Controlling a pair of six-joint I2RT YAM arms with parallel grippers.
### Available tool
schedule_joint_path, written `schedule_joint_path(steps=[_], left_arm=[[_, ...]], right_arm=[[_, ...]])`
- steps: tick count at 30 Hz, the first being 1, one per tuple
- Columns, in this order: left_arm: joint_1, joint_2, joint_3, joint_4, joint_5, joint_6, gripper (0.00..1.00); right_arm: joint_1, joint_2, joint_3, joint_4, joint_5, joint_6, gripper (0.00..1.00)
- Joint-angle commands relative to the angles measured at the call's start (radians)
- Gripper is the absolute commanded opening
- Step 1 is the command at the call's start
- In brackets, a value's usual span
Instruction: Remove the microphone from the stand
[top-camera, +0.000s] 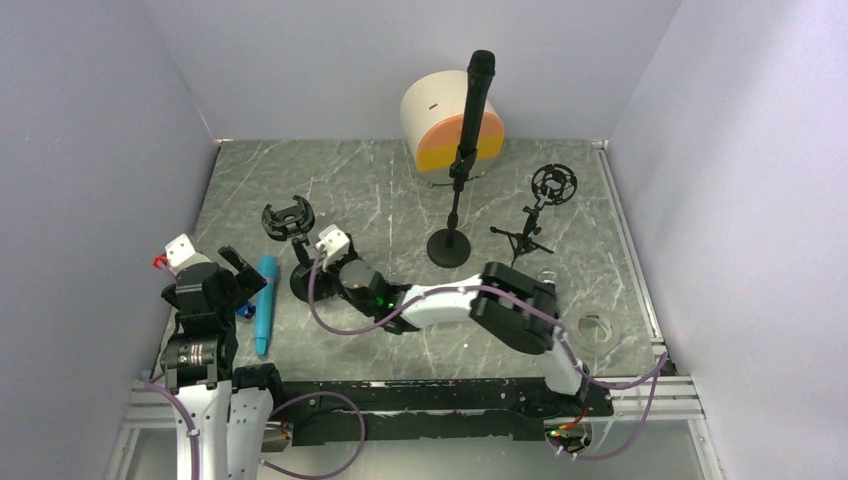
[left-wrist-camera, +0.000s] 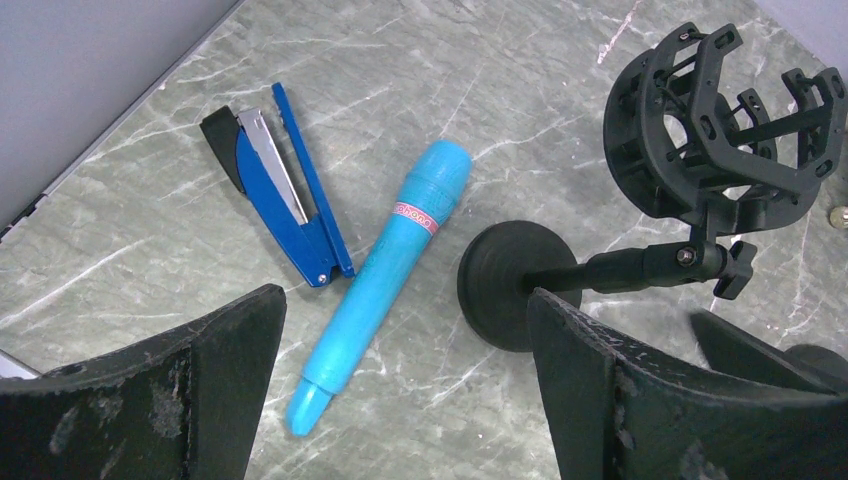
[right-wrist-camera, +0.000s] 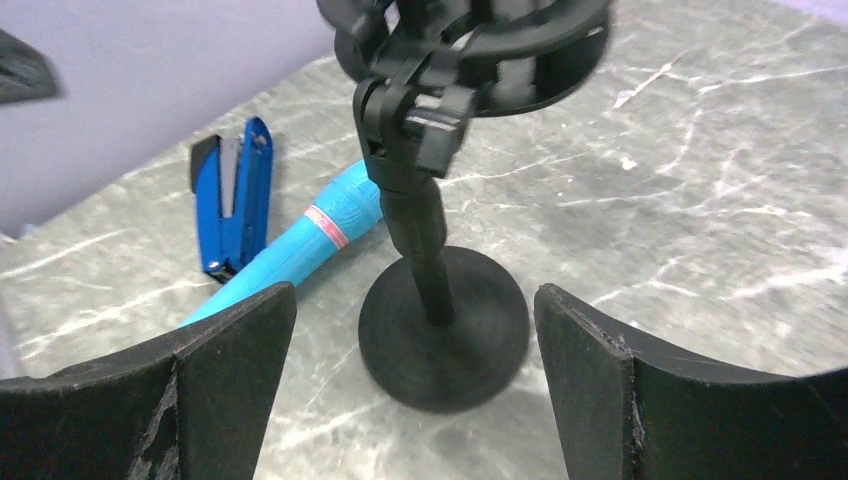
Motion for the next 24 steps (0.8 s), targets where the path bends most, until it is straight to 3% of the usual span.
schedule_joint_path(steps=[1,5,8,11,15,18,21,24], left_arm=[[0.007,-0.003,0.013,0.021,0.003,-0.010,0.94],[0.007,-0.008,0.004,0.044,0.047,0.010,0.94],[0.007,-0.011,0.002,0.059,0.072,0.029,0.94],[0.007,-0.010,0.002,0.064,0.084,0.035,0.94],[0.009,-0.017,0.004,0.068,0.094,0.037,0.94],[0.007,-0.018,0.006,0.078,0.145,0.046,0.94],[0.007,-0.023,0.008,0.107,0.249,0.070,0.94],[0.008,-0.031,0.005,0.111,0.260,0.069,0.94]], right_arm=[[0.000,-0.233,-0.186,0.077,0.046,0.044,0.92],[-0.011,-0.423,-0.401,0.051,0.224,0.089,0.93],[-0.074,-0.559,-0.454,-0.206,0.256,0.189,0.93],[-0.151,-0.687,-0.530,-0.313,0.272,0.251,0.93],[-0.237,-0.815,-0.621,-0.329,0.223,0.237,0.93],[-0.350,-0.861,-0.618,-0.415,0.150,0.264,0.91],[-0.438,-0.896,-0.616,-0.428,0.054,0.239,0.88],[-0.524,-0.899,-0.606,-0.420,-0.044,0.220,0.84]])
